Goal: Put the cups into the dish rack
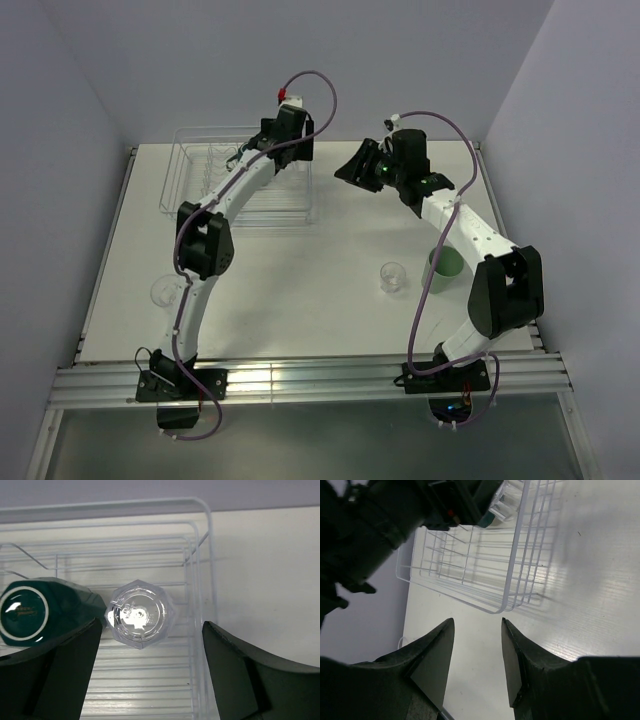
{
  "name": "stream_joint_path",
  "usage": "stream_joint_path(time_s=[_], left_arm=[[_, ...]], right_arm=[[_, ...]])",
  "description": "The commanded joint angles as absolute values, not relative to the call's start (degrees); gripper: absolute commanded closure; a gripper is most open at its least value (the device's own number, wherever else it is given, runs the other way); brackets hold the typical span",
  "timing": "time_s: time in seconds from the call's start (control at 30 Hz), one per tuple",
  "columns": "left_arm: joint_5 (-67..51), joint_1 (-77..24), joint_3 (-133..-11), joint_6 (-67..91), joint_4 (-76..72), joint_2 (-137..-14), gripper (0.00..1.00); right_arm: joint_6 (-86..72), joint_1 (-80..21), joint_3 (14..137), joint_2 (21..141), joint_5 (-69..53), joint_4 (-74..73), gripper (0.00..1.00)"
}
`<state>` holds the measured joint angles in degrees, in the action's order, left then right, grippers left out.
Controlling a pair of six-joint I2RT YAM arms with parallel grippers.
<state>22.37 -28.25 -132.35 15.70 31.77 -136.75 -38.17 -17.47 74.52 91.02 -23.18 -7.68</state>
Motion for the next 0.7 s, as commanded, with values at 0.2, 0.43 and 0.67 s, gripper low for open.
stream_joint_path(time_s=[0.2, 0.43, 0.67], left_arm=[[27.15, -30.06, -133.6, 19.58, 37.42, -123.94, 0.14], [36.02, -30.32, -112.45, 36.99, 53.43, -99.29, 0.19], [32.73, -23.04, -80.21, 45.86, 60.91, -75.08, 0.19]], right_arm=[[-35.86, -17.93, 73.83, 88.68, -22.06, -5.97, 0.5], [-34.63, -17.84, 73.22, 87.01, -21.44, -7.47, 0.5], [-33.84, -18.1, 72.86, 87.01, -22.24, -8.52, 0.49]])
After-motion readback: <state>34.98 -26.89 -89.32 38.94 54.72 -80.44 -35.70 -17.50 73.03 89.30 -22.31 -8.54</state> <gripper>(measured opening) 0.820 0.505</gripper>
